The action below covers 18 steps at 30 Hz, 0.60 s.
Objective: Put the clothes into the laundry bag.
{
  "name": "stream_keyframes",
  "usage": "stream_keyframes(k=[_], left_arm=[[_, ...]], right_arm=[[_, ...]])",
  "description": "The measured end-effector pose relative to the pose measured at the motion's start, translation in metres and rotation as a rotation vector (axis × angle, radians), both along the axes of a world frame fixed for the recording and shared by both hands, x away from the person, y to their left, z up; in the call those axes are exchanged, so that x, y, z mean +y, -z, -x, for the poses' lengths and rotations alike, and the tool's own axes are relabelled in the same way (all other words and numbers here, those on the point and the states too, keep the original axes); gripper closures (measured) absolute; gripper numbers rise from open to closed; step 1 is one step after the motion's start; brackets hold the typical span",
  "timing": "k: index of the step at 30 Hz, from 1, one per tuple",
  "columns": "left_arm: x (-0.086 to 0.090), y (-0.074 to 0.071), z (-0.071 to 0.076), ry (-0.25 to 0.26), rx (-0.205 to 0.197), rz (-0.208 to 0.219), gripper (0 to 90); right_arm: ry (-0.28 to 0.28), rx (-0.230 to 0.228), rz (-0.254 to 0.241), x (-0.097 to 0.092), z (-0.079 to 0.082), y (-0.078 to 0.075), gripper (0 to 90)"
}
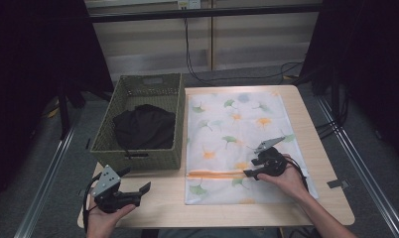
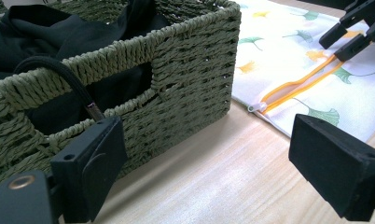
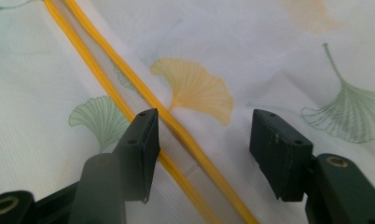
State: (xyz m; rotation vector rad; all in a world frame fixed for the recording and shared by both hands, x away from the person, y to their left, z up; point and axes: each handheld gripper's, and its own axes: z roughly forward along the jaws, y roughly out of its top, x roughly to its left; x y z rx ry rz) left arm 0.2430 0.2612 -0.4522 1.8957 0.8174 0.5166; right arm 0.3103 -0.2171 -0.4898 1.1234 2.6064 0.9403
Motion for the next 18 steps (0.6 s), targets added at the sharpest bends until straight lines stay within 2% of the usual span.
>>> stream_keyframes(k=[2,4,8,10,11,12,14,15,18], left_arm=[[0.0004,0.0,0.0,-0.001,-0.002,-0.004,10.9],[0.0004,0.0001,0.0001,-0.001,-0.001,-0.003,10.9],[0.0003,0.0001,-0.0002,0.002,0.0,-0.006,10.9],[-0.0007,0.0003,0.0002,0.002,0.004,-0.005,10.8],[-0.0008,0.0001,0.0003,0.004,0.0,-0.008,10.8],[-0.0008,0.0,0.0004,0.005,-0.002,-0.01,10.8],[-0.0005,-0.0002,0.0001,0.003,-0.004,-0.021,10.8],[-0.0013,0.0004,0.0001,0.004,0.004,-0.007,10.7],[-0.0013,0.0005,-0.0002,0.005,0.007,-0.002,10.7]], right_arm=[[-0.009,-0.001,0.012,0.0018,0.0007,0.0012,42.4],[-0.029,-0.024,0.026,0.0027,0.0008,0.0018,42.9],[-0.022,-0.024,0.031,0.0036,0.0019,0.0017,43.9],[-0.018,-0.026,0.028,0.003,0.0011,0.0016,47.7],[-0.011,-0.027,0.032,0.0029,0.0012,0.0014,53.8],[-0.013,-0.052,0.054,0.0033,0.0013,0.0015,56.3],[0.001,-0.034,0.042,0.0031,0.0007,0.001,56.4],[-0.001,-0.039,0.044,0.003,0.0004,0.0011,57.1],[0.004,-0.041,0.052,0.0042,0.0005,0.0007,58.8]])
